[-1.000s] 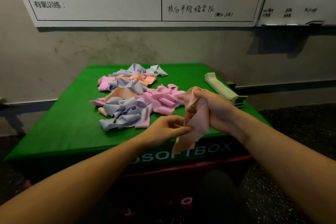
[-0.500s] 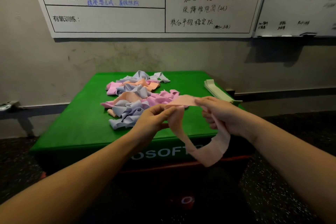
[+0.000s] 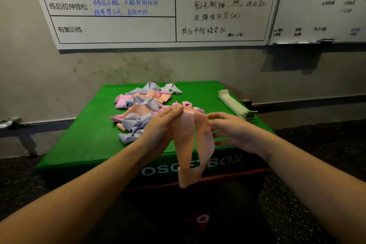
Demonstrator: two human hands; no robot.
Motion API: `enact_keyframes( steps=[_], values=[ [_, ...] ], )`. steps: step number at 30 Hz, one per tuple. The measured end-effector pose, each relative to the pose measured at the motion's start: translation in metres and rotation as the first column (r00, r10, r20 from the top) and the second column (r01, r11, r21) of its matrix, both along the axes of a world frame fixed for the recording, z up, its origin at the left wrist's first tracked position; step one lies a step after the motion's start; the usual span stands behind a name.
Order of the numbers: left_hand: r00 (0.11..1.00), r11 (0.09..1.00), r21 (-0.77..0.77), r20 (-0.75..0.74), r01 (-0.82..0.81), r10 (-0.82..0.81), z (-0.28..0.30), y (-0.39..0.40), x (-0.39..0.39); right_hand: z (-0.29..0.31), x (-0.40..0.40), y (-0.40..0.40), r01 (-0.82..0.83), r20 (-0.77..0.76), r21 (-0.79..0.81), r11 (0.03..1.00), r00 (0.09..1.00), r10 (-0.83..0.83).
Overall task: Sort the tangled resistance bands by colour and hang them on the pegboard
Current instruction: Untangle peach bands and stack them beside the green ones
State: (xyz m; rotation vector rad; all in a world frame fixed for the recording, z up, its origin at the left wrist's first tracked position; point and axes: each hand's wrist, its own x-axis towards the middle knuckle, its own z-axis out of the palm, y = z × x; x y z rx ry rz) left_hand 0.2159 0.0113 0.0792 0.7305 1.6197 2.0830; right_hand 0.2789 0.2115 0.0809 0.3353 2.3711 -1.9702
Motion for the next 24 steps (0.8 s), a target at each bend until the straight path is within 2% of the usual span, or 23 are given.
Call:
enact_keyframes(
  steps=[2, 4, 5, 7, 8, 14, 17, 21, 24],
  values=[
    [1.000, 1.000, -0.010, -0.013, -0.014, 0.014, -0.001, 0.001, 0.001, 0.003, 0.002, -0.010, -0.017, -0.121, 0.001, 1.000, 0.993, 0.017],
    [1.000, 1.000, 0.013, -0.002, -0.027, 0.027, -0.003, 0.001, -0.001, 0.007, 0.005, -0.022, -0.060, -0.230, -0.074, 0.995, 0.972, 0.041],
    [1.000, 1.000, 0.028, 0.003, -0.012, 0.012, -0.003, 0.001, -0.001, 0.008, 0.006, -0.027, -0.073, -0.277, -0.060, 0.995, 0.959, 0.054],
    [1.000, 0.999, 0.035, -0.007, 0.029, -0.029, -0.002, 0.001, -0.001, 0.009, 0.006, -0.032, -0.058, -0.351, 0.078, 0.995, 0.933, 0.082],
    [0.999, 0.999, 0.028, -0.018, 0.036, -0.035, -0.001, 0.000, 0.000, 0.008, 0.005, -0.031, -0.053, -0.370, 0.116, 0.992, 0.925, 0.092],
    [1.000, 0.999, -0.048, 0.023, -0.002, 0.003, -0.002, -0.002, 0.008, 0.005, 0.007, -0.027, 0.010, -0.377, 0.121, 0.993, 0.925, 0.037],
    [0.999, 0.995, -0.094, 0.025, -0.029, 0.031, -0.003, 0.000, 0.009, 0.008, 0.007, -0.030, 0.015, -0.331, -0.042, 0.999, 0.943, -0.028],
    [1.000, 0.978, -0.209, 0.028, 0.019, -0.013, -0.006, 0.001, 0.010, 0.011, 0.007, -0.034, -0.008, -0.251, -0.253, 0.967, 0.966, -0.057],
    [0.997, 0.981, -0.187, 0.068, 0.056, -0.044, -0.008, -0.002, 0.011, 0.015, 0.008, -0.028, -0.051, -0.180, -0.421, 0.906, 0.983, -0.028]
  ],
)
